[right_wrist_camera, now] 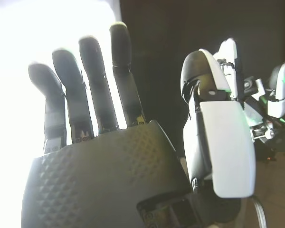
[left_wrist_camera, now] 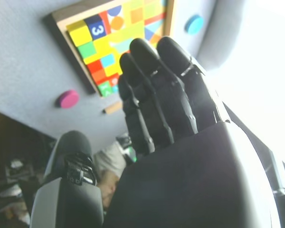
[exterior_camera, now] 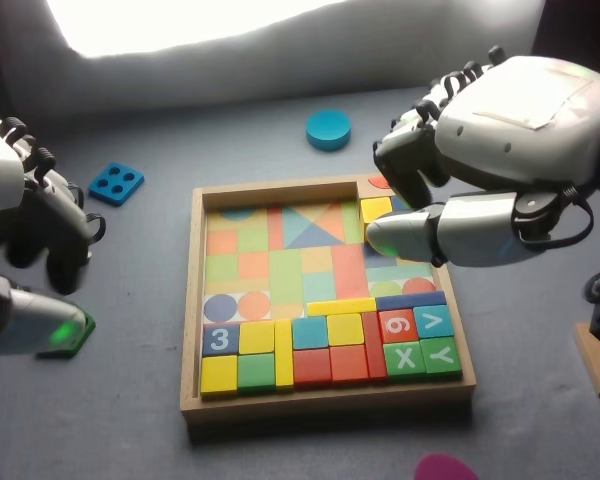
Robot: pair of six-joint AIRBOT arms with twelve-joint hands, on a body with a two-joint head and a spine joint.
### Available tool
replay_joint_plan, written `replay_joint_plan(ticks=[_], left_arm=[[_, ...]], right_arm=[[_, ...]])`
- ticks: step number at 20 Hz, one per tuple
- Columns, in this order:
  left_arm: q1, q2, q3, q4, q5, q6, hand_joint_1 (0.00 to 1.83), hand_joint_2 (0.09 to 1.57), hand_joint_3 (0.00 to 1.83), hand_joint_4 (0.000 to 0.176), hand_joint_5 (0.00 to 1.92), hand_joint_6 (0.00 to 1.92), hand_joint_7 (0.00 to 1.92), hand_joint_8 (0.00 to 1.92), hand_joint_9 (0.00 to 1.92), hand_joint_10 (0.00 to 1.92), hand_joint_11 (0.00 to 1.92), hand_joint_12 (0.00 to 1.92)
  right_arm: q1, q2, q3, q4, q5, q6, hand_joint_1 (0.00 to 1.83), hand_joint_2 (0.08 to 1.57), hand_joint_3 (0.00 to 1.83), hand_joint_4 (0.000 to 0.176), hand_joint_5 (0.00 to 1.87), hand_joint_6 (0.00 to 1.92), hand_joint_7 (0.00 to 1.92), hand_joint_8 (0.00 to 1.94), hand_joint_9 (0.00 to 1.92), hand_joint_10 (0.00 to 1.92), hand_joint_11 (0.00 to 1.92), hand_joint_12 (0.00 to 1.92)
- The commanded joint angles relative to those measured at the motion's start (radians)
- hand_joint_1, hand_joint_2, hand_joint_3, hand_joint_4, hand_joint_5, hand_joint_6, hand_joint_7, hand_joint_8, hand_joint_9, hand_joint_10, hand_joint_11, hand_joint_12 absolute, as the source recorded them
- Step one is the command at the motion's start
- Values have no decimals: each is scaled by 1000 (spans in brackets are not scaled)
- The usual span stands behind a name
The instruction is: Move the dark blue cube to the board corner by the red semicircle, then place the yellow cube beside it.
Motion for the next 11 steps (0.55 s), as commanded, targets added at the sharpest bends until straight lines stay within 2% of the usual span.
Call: replay_joint_plan(ticks=[1,3,6,9,11], left_arm=[[-13,-2,-1,-2,-87,0,94,1355,0,0,563,1167,573,1479,585,1608,467,1779],[-13,-3,-6,-2,-87,0,96,1359,0,0,522,1294,574,1495,586,1612,472,1761],[-15,-3,-7,-2,-87,0,137,1348,0,0,515,1264,615,1393,610,1549,463,1736],[-12,-3,0,-2,-87,0,135,1353,0,0,497,1305,609,1404,618,1558,474,1732],[-13,-3,0,-2,-87,0,130,1351,0,0,505,1317,616,1415,630,1559,463,1746]], right_arm=[[21,8,-12,-12,96,7,47,1273,8,0,626,1807,616,1936,634,1921,523,1921],[20,8,-22,-12,96,6,54,1275,6,0,623,1802,606,1940,638,1921,532,1921],[15,8,-41,-12,97,5,43,1278,4,0,629,1788,621,1929,642,1921,538,1921],[3,7,-52,-12,98,-5,48,1271,0,0,656,1771,658,1925,680,1921,537,1921],[-1,6,-52,-12,107,-6,44,1269,0,0,638,1769,623,1934,636,1921,501,1921]])
